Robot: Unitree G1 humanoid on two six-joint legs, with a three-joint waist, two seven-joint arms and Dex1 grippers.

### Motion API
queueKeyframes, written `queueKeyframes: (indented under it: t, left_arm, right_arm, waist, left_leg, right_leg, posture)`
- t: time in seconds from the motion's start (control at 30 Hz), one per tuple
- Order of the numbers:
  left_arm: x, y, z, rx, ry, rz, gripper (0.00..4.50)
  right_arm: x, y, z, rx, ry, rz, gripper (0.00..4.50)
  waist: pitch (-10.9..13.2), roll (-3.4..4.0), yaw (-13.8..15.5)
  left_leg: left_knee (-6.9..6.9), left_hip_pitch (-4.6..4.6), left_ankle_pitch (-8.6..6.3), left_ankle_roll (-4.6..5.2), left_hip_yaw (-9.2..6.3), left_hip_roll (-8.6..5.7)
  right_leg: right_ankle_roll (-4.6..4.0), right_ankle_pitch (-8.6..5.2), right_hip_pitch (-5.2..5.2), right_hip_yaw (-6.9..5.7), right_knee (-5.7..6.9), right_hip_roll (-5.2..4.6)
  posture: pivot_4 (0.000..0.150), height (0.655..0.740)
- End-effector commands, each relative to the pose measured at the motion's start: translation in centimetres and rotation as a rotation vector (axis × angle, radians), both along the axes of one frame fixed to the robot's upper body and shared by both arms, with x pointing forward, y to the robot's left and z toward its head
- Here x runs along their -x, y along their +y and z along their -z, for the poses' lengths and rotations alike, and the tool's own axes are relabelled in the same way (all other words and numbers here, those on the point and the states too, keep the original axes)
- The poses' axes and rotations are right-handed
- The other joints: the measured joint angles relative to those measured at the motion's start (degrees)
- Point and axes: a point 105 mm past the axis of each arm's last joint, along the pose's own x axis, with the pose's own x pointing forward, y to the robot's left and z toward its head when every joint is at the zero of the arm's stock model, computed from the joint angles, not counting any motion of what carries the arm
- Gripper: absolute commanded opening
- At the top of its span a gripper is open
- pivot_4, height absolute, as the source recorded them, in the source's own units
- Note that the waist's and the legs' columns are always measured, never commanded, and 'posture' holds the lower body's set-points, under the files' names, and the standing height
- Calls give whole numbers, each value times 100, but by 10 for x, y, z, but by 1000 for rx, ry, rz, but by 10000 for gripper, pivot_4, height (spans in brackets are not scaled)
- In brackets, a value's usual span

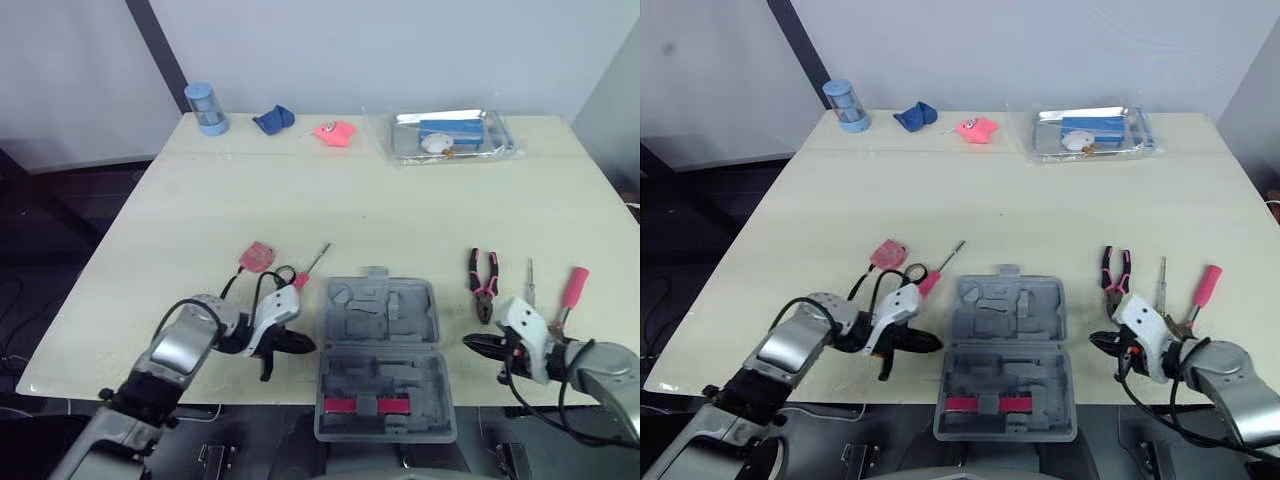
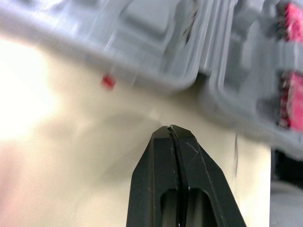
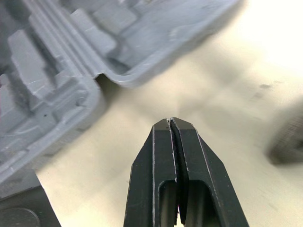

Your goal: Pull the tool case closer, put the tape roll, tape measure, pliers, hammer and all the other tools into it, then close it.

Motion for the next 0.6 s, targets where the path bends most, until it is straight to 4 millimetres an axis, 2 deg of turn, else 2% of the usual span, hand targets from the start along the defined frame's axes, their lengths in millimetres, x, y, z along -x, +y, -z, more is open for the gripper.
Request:
queueKeyframes:
  t: [0.03,0.17,0.27,0.4,0.5,0.6]
  left_arm:
    - [-4,5,-30,106,-132,-48,0]
    - [2,24,-55,301,-223,-233,0]
    - [9,41,-63,379,-242,-340,0]
    - [20,83,-69,413,-321,-560,0]
    - [30,108,-68,398,-367,-665,0]
    - [47,134,-61,370,-386,-767,7779]
  right_arm:
    - [0,-20,-25,-39,-140,63,430]
    - [1,-53,-52,-162,-321,222,430]
    - [4,-72,-59,-204,-358,315,430]
    - [22,-110,-49,-192,-341,426,430]
    - [35,-130,-39,-163,-313,459,430]
    - [49,-155,-31,-130,-303,505,0]
  waist:
    - [2,1,7]
    - [2,1,7]
    - [2,2,0]
    - [2,2,8]
    - [2,2,28]
    - [2,3,12]
  left_leg:
    - [0,1,0,0,1,1]
    - [-10,1,0,0,3,3]
    - [-10,11,0,0,11,4]
    - [-10,12,-1,0,12,5]
    - [-15,10,-1,0,14,4]
    - [-16,13,-1,0,19,4]
  right_leg:
    - [0,0,2,0,-3,0]
    - [0,0,5,-1,-16,-6]
    - [0,1,11,5,-15,-7]
    - [-1,0,13,6,-17,-6]
    - [-1,0,13,6,-27,-7]
    - [-1,0,16,9,-30,-7]
  posture:
    - [1500,7400]
    - [1500,7400]
    - [1500,7400]
    - [1500,7400]
    - [1500,7400]
    - [1500,7400]
